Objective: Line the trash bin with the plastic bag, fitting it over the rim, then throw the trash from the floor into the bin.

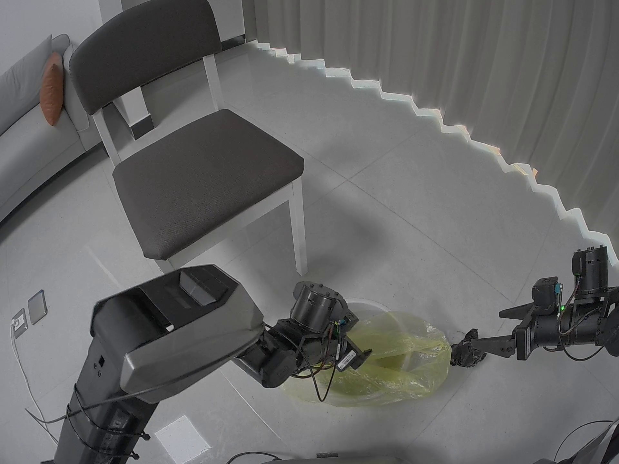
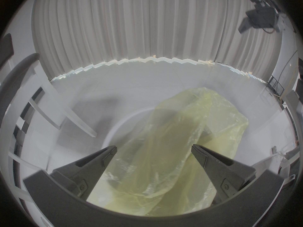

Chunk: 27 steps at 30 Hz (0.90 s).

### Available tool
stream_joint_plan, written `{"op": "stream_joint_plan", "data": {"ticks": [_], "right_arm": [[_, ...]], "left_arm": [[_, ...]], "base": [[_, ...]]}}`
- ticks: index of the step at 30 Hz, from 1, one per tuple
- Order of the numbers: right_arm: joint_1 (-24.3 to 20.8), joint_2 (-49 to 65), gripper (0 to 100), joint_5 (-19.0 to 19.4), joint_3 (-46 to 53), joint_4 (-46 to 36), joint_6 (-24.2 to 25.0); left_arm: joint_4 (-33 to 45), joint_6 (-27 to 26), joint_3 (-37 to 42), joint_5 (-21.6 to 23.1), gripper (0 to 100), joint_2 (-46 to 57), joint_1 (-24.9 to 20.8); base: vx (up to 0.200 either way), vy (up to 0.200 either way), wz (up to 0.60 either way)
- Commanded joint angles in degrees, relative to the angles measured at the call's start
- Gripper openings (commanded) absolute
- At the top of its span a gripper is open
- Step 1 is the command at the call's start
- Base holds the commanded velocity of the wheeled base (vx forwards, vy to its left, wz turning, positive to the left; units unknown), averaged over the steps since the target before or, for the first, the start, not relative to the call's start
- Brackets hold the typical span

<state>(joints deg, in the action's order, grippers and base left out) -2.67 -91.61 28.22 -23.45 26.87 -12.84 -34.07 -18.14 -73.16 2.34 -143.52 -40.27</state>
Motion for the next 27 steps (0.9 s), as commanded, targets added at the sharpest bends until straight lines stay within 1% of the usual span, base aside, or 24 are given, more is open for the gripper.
{"op": "stream_joint_plan", "data": {"ticks": [1,7,14,21,27], "right_arm": [[-0.14,0.03,100,0.08,0.25,0.03,0.00],[-0.14,0.12,100,1.40,0.34,0.03,-0.08],[-0.14,-0.15,100,1.57,0.43,0.03,-0.08],[-0.14,-0.41,100,1.57,0.34,0.11,-0.17],[-0.14,-0.50,100,1.57,0.34,0.11,-0.17]], "left_arm": [[0.06,-0.14,-0.23,-0.06,100,-2.29,-0.96],[0.06,-0.14,0.21,-0.14,100,-2.91,-1.75],[0.41,-0.14,-3.22,-1.02,100,-5.45,-2.27],[3.75,-0.23,-7.62,-2.25,100,-7.21,-2.10],[6.12,-3.04,-9.81,-2.96,100,-7.65,-2.27]], "base": [[0.000,0.000,0.00],[0.000,0.000,0.00],[0.000,0.000,0.00],[0.000,0.000,0.00],[0.000,0.000,0.00]]}}
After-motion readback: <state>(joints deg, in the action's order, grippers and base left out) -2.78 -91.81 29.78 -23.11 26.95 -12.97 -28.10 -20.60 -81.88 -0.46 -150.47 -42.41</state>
